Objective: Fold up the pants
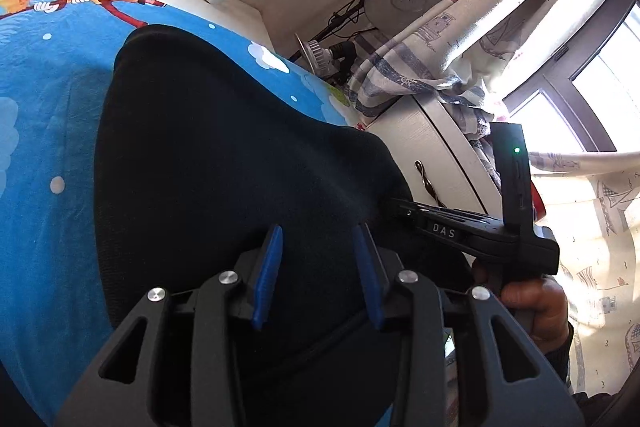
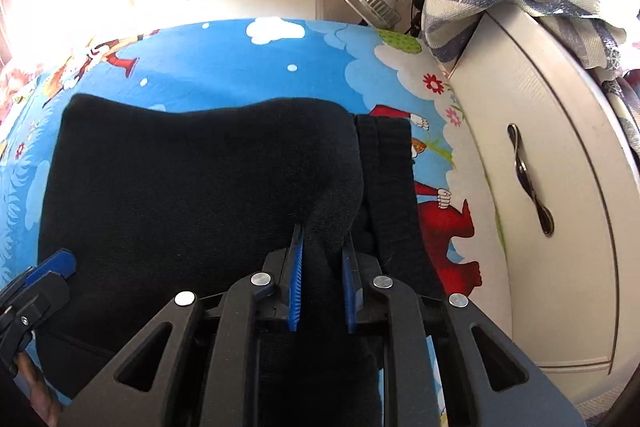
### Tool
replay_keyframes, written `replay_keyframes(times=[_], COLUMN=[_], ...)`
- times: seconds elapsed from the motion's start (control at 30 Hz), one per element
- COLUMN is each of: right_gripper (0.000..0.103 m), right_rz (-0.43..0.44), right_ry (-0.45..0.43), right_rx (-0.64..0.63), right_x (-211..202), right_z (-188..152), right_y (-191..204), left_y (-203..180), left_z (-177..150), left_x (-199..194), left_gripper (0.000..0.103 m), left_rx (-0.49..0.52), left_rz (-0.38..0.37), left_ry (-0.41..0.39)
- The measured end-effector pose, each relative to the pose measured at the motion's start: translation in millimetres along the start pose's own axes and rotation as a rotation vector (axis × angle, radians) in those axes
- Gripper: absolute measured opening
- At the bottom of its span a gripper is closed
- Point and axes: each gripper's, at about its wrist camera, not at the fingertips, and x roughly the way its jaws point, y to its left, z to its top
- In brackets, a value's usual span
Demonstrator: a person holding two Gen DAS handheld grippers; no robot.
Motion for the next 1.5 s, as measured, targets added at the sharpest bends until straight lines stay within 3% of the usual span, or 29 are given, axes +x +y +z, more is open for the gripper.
replay_keyframes(times=[0.13, 0.2, 0.3, 0.37, 0.47, 0.53, 0.6, 0.7, 0.77, 0.93, 1.0, 1.03, 1.17, 1.2, 1.23, 1.27, 1.3, 1.37, 1.5], right_gripper=[0.011, 0.011, 0.012, 0.014, 0.018, 0.020, 0.031, 0.049, 0.058, 0.074, 0.088, 0.089, 0.085, 0.060, 0.043, 0.031, 0.024, 0.020, 0.020], right_rz=[-0.053, -0.072, -0.040, -0.055, -0.002, 0.012, -0.005, -0.011, 0.001, 0.065, 0.068, 0.068, 0.042, 0.029, 0.041, 0.088, 0.078, 0.041, 0.000], right_ry=[-0.063, -0.053, 0.036, -0.004, -0.032, -0.053, -0.034, -0.006, 0.001, -0.011, -0.059, -0.070, 0.001, 0.022, 0.048, 0.075, 0.074, 0.031, -0.011], right_rx=[0.021, 0.028, 0.025, -0.006, 0.062, 0.144, 0.200, 0.230, 0.264, 0.325, 0.321, 0.311, 0.226, 0.204, 0.179, 0.173, 0.162, 0.099, 0.095], right_x=[-21, -6, 42, 37, 12, -5, -11, -16, -18, -33, -49, -54, -25, -14, -3, 6, 6, -8, -19], right_z=[6, 6, -3, -8, -7, -14, -27, -49, -59, -58, -53, -50, -41, -41, -43, -45, -44, -34, -17], right_y=[-20, -30, -36, -31, -48, -69, -85, -95, -102, -112, -112, -110, -89, -84, -78, -73, -68, -57, -60], left_y=[-21, -22, -8, -3, -24, -43, -61, -88, -102, -123, -123, -122, -112, -110, -107, -104, -101, -101, -111], left_z=[11, 15, 13, 10, 21, 41, 63, 85, 97, 119, 123, 125, 121, 117, 115, 115, 116, 123, 144], left_x=[1, 9, 20, 21, 16, 20, 39, 77, 109, 175, 196, 203, 232, 235, 238, 238, 235, 225, 201], left_gripper=[0.051, 0.053, 0.053, 0.053, 0.054, 0.061, 0.061, 0.061, 0.061, 0.062, 0.062, 0.063, 0.063, 0.055, 0.040, 0.029, 0.024, 0.017, 0.016], left_rx=[0.011, 0.005, -0.045, -0.057, 0.056, 0.144, 0.202, 0.348, 0.446, 0.650, 0.687, 0.691, 0.685, 0.700, 0.700, 0.692, 0.687, 0.668, 0.642], left_rz=[-0.051, -0.050, -0.028, -0.034, -0.035, -0.031, -0.023, -0.098, -0.085, -0.073, -0.080, -0.093, -0.154, -0.148, -0.143, -0.151, -0.178, -0.205, -0.209], left_ry=[0.008, 0.019, 0.038, 0.049, 0.059, 0.087, 0.170, 0.239, 0.282, 0.420, 0.481, 0.505, 0.619, 0.635, 0.642, 0.639, 0.625, 0.572, 0.443])
